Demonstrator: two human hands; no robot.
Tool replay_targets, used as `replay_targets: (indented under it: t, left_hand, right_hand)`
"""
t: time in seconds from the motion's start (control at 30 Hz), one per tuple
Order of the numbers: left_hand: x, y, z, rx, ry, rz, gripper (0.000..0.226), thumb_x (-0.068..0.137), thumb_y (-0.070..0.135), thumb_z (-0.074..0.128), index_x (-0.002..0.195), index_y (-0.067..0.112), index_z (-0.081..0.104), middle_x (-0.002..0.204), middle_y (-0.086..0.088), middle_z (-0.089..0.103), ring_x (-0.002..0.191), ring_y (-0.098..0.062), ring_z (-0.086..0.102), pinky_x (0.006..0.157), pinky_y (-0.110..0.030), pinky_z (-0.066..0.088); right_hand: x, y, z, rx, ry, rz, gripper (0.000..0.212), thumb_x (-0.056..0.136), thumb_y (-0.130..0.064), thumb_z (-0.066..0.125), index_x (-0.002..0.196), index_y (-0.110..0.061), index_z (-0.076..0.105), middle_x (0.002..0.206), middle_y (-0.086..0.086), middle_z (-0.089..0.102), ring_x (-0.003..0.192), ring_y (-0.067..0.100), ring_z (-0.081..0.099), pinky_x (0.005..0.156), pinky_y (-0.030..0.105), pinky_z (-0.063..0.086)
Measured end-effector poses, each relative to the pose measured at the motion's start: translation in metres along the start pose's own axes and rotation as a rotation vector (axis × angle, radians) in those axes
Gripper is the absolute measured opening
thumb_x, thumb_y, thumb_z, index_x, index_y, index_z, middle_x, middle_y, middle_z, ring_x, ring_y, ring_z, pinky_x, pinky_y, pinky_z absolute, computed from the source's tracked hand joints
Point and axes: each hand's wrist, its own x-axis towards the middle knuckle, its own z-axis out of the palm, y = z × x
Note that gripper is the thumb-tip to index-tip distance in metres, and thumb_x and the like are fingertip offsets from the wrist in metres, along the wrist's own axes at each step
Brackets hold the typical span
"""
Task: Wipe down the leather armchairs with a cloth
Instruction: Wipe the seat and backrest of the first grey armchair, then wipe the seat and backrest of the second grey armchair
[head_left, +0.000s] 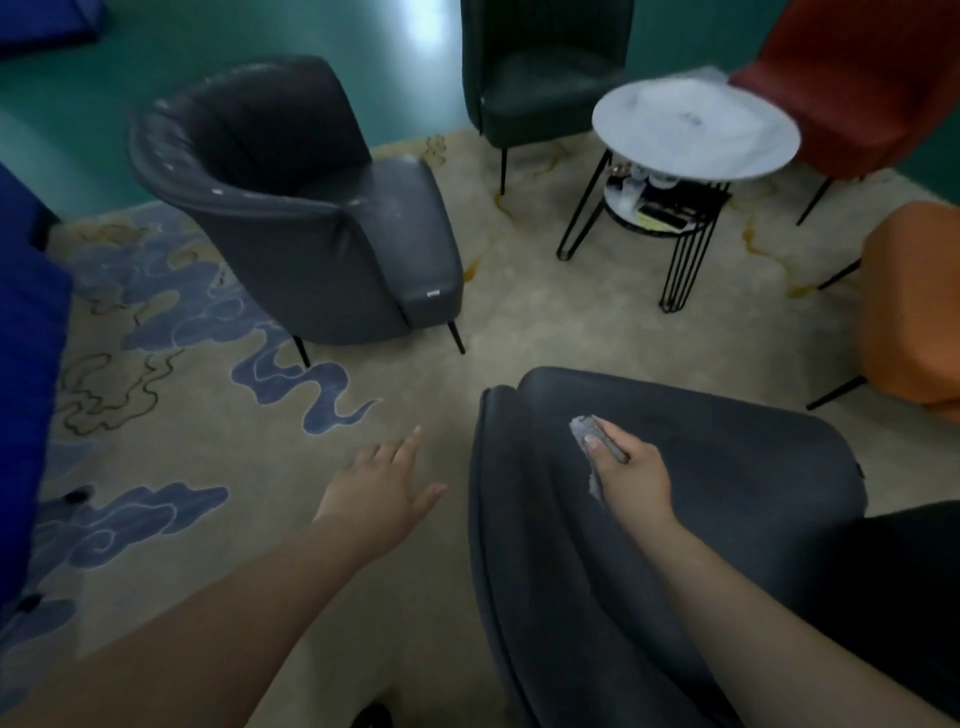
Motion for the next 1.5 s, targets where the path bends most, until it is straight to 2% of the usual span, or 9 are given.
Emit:
replay_targets:
  t: [0.1, 0.3, 0.47, 0.6, 0.73, 0.97, 1.3, 1.4, 1.5]
  left_hand:
    - [-0.009, -0.032, -0.014, 0.128, 0.067, 0.052, 0.080, 0.092, 0.067, 0.026, 0.154, 0.021, 0.006, 0.155, 0.002, 0.028, 0.140, -0.020, 0.028, 0.111, -0.038, 0.026]
    - [-0.024, -0.104, -0.053, 0.128, 0.096, 0.064, 0.080, 0.092, 0.065, 0.029, 0.154, 0.021, 0.003, 0.159, 0.001, 0.019, 0.145, -0.021, 0.018, 0.116, -0.040, 0.019]
    - [-0.038, -0.165, -0.095, 0.171, 0.134, 0.080, 0.079, 0.093, 0.064, 0.030, 0.154, 0.019, 0.008, 0.160, 0.001, 0.017, 0.146, -0.021, 0.017, 0.117, -0.041, 0.018]
    - [-0.045, -0.197, -0.120, 0.214, 0.158, 0.092, 0.077, 0.094, 0.063, 0.028, 0.154, 0.018, 0.011, 0.160, 0.000, 0.019, 0.145, -0.021, 0.020, 0.117, -0.040, 0.019]
    - [-0.038, -0.211, -0.132, 0.201, 0.148, 0.084, 0.076, 0.095, 0.064, 0.024, 0.154, 0.018, 0.012, 0.159, 0.000, 0.020, 0.145, -0.020, 0.020, 0.117, -0.040, 0.018]
    - [0.028, -0.197, -0.149, 0.217, 0.133, 0.119, 0.077, 0.094, 0.062, 0.029, 0.154, 0.019, 0.008, 0.161, 0.002, 0.015, 0.147, -0.019, 0.014, 0.118, -0.040, 0.016]
    - [0.147, -0.169, -0.177, 0.240, 0.164, 0.137, 0.079, 0.093, 0.064, 0.028, 0.154, 0.021, 0.004, 0.161, 0.004, 0.013, 0.147, -0.019, 0.012, 0.119, -0.042, 0.012]
    - [0.173, -0.165, -0.181, 0.227, 0.165, 0.148, 0.079, 0.092, 0.065, 0.028, 0.154, 0.021, 0.004, 0.161, 0.004, 0.013, 0.147, -0.019, 0.012, 0.119, -0.043, 0.012]
    - [0.203, -0.165, -0.186, 0.213, 0.160, 0.158, 0.080, 0.091, 0.066, 0.028, 0.154, 0.023, 0.003, 0.161, 0.005, 0.013, 0.147, -0.018, 0.011, 0.118, -0.043, 0.010]
  right_hand:
    - [-0.013, -0.022, 0.029, -0.045, -0.009, -0.050, 0.028, 0.089, -0.010, 0.064, 0.117, -0.009, 0.068, 0.104, 0.002, 0.071, 0.083, 0.004, 0.064, 0.062, 0.003, 0.045]
    - [-0.043, -0.065, 0.099, -0.069, -0.011, -0.113, 0.025, 0.089, -0.008, 0.064, 0.113, -0.009, 0.070, 0.087, -0.011, 0.069, 0.068, -0.016, 0.060, 0.058, -0.003, 0.039]
    - [-0.068, -0.100, 0.148, -0.107, -0.033, -0.130, 0.027, 0.089, -0.015, 0.064, 0.116, -0.012, 0.068, 0.104, 0.009, 0.069, 0.082, 0.008, 0.067, 0.069, 0.013, 0.051]
    - [-0.078, -0.122, 0.168, -0.085, -0.004, -0.124, 0.032, 0.089, -0.017, 0.065, 0.120, -0.010, 0.066, 0.115, 0.009, 0.065, 0.097, 0.011, 0.064, 0.083, 0.012, 0.046]
    - [-0.075, -0.137, 0.177, -0.118, 0.001, -0.121, 0.033, 0.089, -0.017, 0.066, 0.121, -0.010, 0.065, 0.115, 0.004, 0.067, 0.094, 0.004, 0.061, 0.072, -0.002, 0.040]
    - [-0.021, -0.156, 0.168, -0.205, -0.019, -0.112, 0.033, 0.091, -0.026, 0.062, 0.122, -0.016, 0.065, 0.120, 0.015, 0.059, 0.106, 0.023, 0.062, 0.098, 0.038, 0.048]
    - [0.098, -0.179, 0.165, -0.196, 0.037, -0.088, 0.032, 0.093, -0.026, 0.061, 0.123, -0.015, 0.064, 0.119, 0.011, 0.053, 0.094, 0.013, 0.055, 0.062, -0.003, 0.037]
    - [0.124, -0.186, 0.168, -0.211, 0.033, -0.075, 0.034, 0.094, -0.025, 0.060, 0.125, -0.014, 0.062, 0.120, 0.012, 0.058, 0.101, 0.019, 0.061, 0.085, 0.021, 0.048]
    - [0.148, -0.193, 0.174, -0.198, 0.055, -0.048, 0.034, 0.094, -0.025, 0.060, 0.125, -0.012, 0.061, 0.111, 0.017, 0.060, 0.091, 0.028, 0.064, 0.082, 0.034, 0.052]
